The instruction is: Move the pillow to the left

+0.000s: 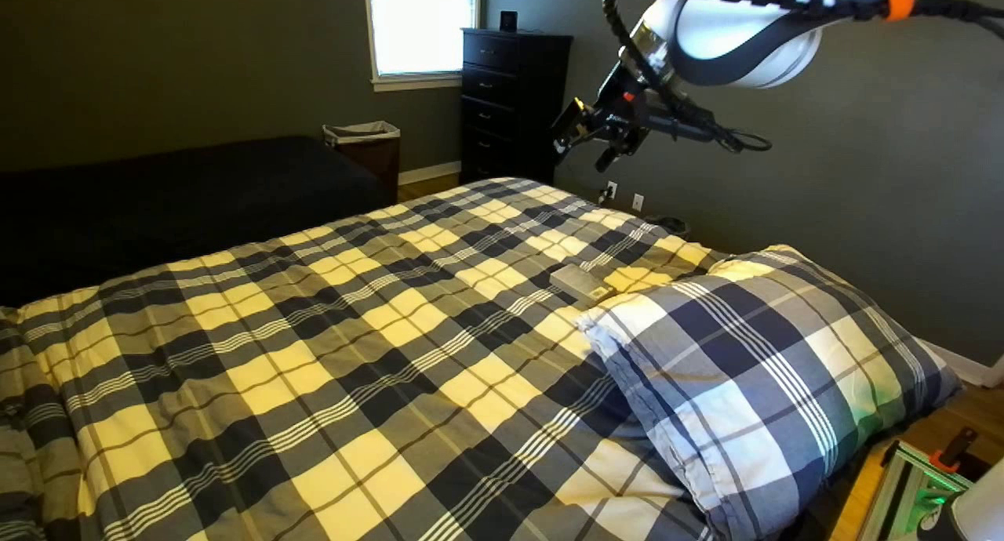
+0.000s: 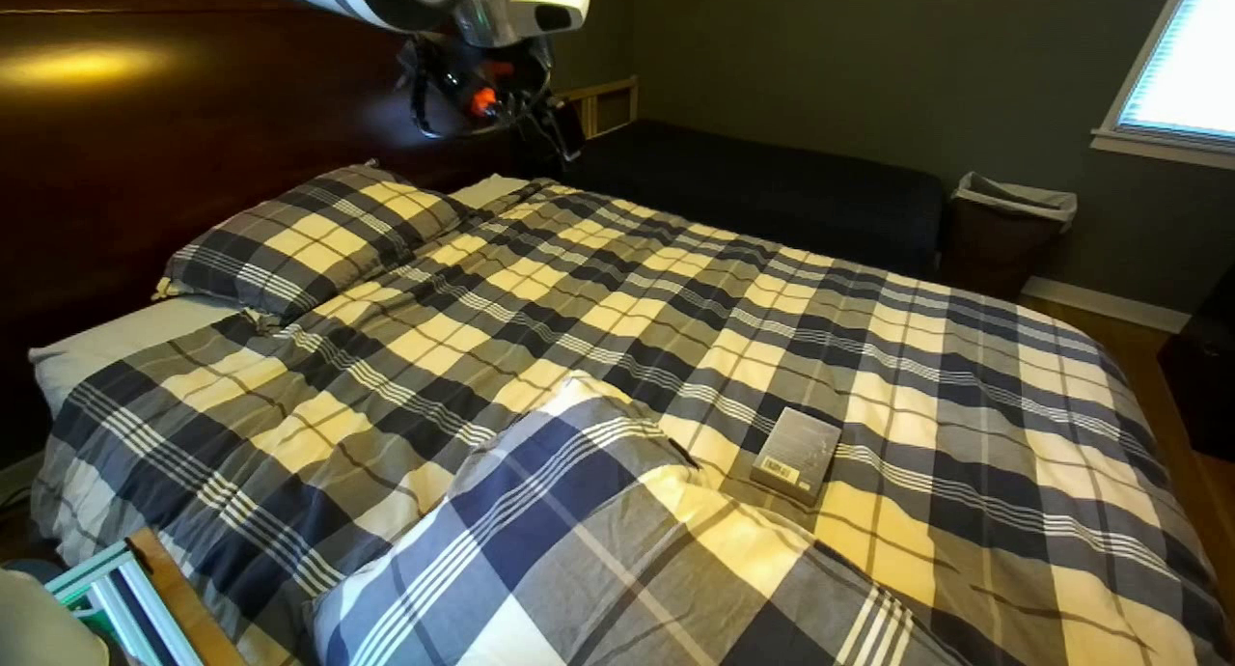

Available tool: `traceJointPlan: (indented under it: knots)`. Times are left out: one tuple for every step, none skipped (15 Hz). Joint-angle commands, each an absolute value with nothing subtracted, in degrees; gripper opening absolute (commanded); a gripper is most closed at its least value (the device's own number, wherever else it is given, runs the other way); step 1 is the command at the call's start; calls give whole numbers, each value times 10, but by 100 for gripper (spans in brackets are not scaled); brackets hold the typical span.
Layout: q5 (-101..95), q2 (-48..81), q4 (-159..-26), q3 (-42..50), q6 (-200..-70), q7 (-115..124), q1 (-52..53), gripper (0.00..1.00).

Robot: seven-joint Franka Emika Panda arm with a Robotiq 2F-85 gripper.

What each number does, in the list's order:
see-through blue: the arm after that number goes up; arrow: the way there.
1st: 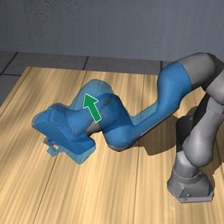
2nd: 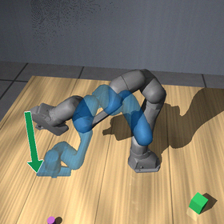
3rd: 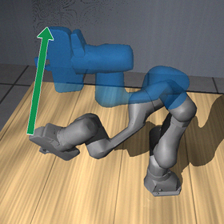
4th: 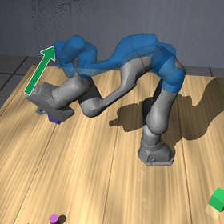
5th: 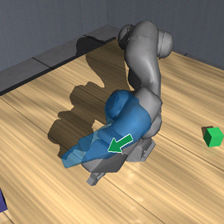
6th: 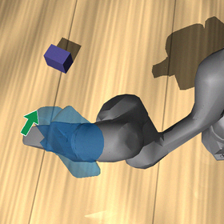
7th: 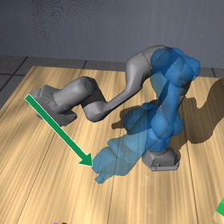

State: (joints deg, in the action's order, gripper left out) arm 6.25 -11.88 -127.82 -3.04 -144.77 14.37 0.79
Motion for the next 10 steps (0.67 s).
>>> traceJointPlan:
  knots:
    - [59,-99,-1274,-29,-1466,149,5,100]
    - [57,-85,-1270,-28,-1475,151,3,100]
    - [56,-76,-1265,-28,-1477,152,2,100]
    - [55,-73,-1261,-28,-1477,154,3,100]
    - [55,-74,-1259,-28,-1477,155,3,100]
    - [55,-74,-1257,-28,-1477,156,3,100]
    - [55,-75,-1257,-29,-1477,156,3,100]
    - [55,-75,-1257,-29,-1477,156,3,100]
    - [55,-75,-1257,-29,-1477,156,3,100]
    - [55,-75,-1257,-29,-1477,156,3,100]
